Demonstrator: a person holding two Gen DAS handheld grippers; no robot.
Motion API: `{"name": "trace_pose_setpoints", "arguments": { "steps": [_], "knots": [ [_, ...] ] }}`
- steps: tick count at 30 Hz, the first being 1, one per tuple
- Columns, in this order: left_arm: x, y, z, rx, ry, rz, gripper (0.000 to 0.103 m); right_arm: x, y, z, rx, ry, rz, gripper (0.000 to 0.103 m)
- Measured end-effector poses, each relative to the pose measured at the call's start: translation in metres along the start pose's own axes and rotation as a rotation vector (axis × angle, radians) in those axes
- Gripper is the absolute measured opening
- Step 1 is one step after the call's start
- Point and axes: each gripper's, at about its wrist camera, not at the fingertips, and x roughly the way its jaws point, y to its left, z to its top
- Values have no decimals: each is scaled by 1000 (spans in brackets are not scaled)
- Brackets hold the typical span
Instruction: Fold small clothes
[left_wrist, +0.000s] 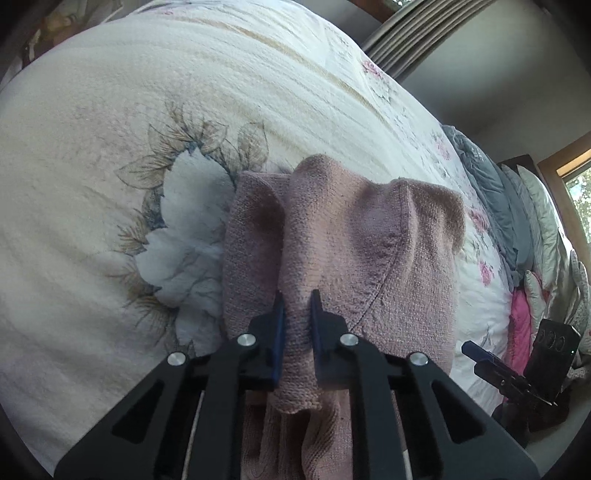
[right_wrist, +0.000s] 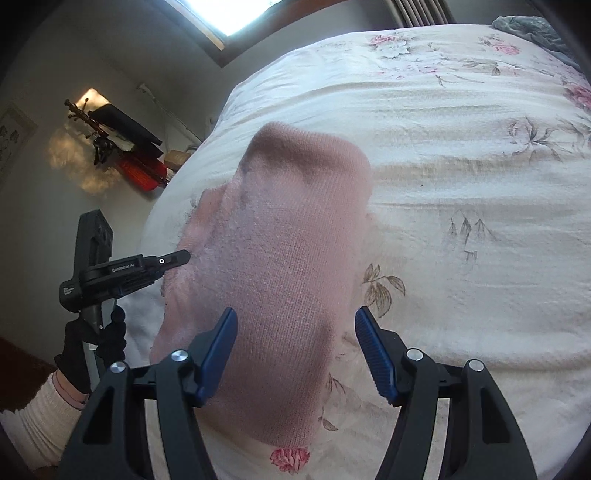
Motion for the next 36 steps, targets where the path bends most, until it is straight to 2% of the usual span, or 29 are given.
{"name": "trace_pose_setpoints", "arguments": {
  "steps": [3, 6, 10, 11, 12, 14, 17, 20, 24, 28, 30, 34, 36],
  "knots": [
    [-5, 12, -2, -15, -15, 2, 8, 3, -1, -3, -13, 14, 11, 67],
    [8, 16, -4, -14, 12, 20, 9, 7, -1, -4, -29, 25, 4, 67],
    [10, 9, 0, 16, 19, 21, 11, 11, -3, -3, -20, 34, 13, 67],
    [9, 7, 0, 27, 28, 31, 21, 11, -4, -2, -20, 34, 14, 67],
    [7, 4, 0, 41, 39, 51, 25, 9, -4, -1, -17, 32, 18, 67],
    [1, 2, 0, 51, 48, 72, 54, 8, -6, -1, -7, 29, 28, 68],
    [-5, 4, -4, 41, 74, 57, 63, 6, -11, 1, 5, 29, 33, 69],
    [-1, 8, -12, 28, 123, 16, 65, 8, -16, 1, 20, 38, 39, 71],
    [7, 6, -19, 40, 129, 3, 66, 17, -22, -1, 46, 59, 52, 71],
    [28, 19, -17, -10, 178, -23, 75, 29, -28, -3, 86, 87, 93, 72],
    [35, 26, -18, -45, 199, -77, 78, 35, -29, -4, 106, 97, 114, 72],
    [41, 34, -17, -79, 232, -172, 77, 48, -32, -3, 128, 116, 159, 77],
    [44, 33, -17, -76, 238, -195, 77, 54, -33, -2, 140, 119, 184, 77]
  ]
}}
